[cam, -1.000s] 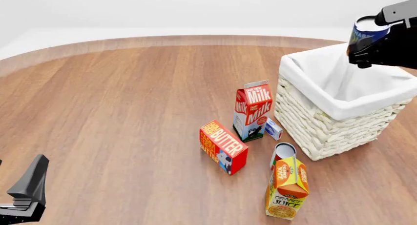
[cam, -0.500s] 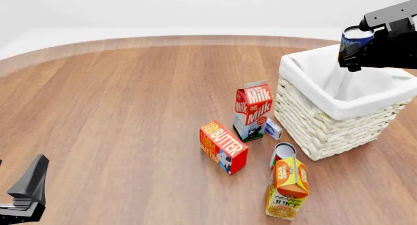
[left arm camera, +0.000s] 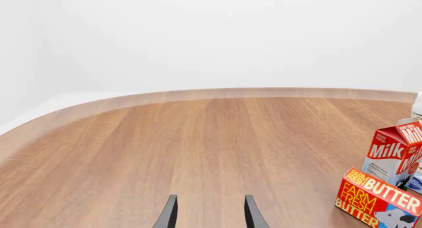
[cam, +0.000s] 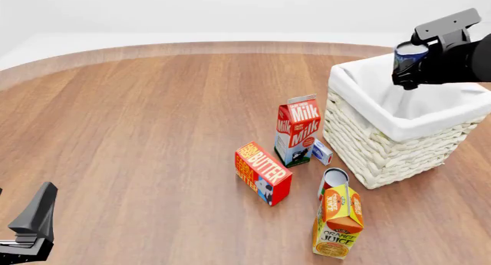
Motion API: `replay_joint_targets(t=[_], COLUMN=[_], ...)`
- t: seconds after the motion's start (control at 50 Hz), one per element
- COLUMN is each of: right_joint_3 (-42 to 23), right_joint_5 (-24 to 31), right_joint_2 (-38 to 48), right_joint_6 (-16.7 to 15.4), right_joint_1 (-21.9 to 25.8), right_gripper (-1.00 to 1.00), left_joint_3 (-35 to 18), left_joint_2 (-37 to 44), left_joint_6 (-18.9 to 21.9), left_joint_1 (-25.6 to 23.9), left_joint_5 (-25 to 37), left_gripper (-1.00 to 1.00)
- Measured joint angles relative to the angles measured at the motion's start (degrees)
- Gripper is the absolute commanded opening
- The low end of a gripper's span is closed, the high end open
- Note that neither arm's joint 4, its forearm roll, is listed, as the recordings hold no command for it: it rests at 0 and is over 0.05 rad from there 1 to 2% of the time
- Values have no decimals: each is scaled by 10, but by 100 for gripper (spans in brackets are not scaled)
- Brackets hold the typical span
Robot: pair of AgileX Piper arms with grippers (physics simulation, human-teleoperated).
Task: Pick up the alphabet soup, and put it in the basket.
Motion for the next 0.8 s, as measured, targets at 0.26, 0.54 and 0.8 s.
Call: replay_joint_targets(t=[0.26,0.54,0.8], right_joint_3=[-7,5,6], right_joint_5=[-1,-9,-13], right_joint_2=[29,52,77], right_joint_6=[-6,-12,-19], right_joint_1=[-1,-5,-5], right_gripper=[-100,-100,-100], left_joint_3=[0,0,0], left_joint_2=[0,0,0], left_joint_6=[0,0,0], left_joint_1=[0,0,0], left_joint_5=[0,0,0], left_gripper=[100,100,100])
